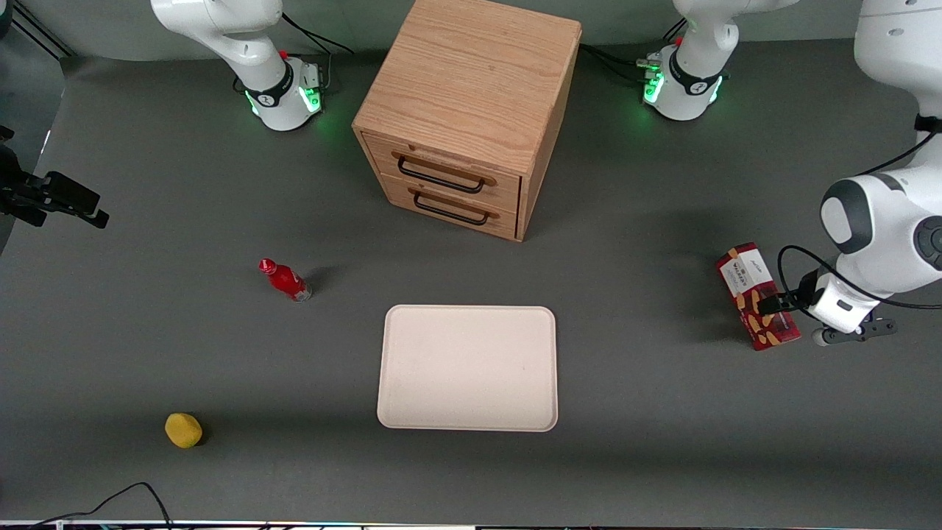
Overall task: Place red cookie box on tray
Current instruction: 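Lower the left gripper onto the red shortbread box and close on it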
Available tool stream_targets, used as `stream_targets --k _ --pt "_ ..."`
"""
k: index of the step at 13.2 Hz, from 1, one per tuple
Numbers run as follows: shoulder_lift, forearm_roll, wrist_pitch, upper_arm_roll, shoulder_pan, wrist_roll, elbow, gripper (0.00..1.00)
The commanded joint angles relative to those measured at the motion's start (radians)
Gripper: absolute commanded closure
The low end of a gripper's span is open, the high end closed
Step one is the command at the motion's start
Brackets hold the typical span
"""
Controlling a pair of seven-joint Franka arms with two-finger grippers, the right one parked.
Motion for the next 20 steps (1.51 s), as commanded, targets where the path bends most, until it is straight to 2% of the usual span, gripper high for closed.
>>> stream_targets --k 1,6,7,9,11,15,20 --pt "0.03 -0.024 0.023 -0.006 0.009 -0.007 -0.003 0.0" --pt "0.019 -0.046 0.104 -0.006 0.003 -0.009 -0.083 0.0" --pt "0.018 -0.046 0.109 -0.006 0.002 -0.009 -0.087 0.03" --pt "0.016 -0.046 0.109 -0.007 0.0 -0.009 -0.094 0.16" --pt "0.005 -0.044 0.109 -0.007 -0.003 -0.015 -0.106 0.37" --pt "-0.007 -0.043 0.095 -0.009 -0.003 -0.01 -0.112 1.0" --pt "-0.067 -0.043 0.0 -0.012 -0.009 -0.012 -0.104 1.0"
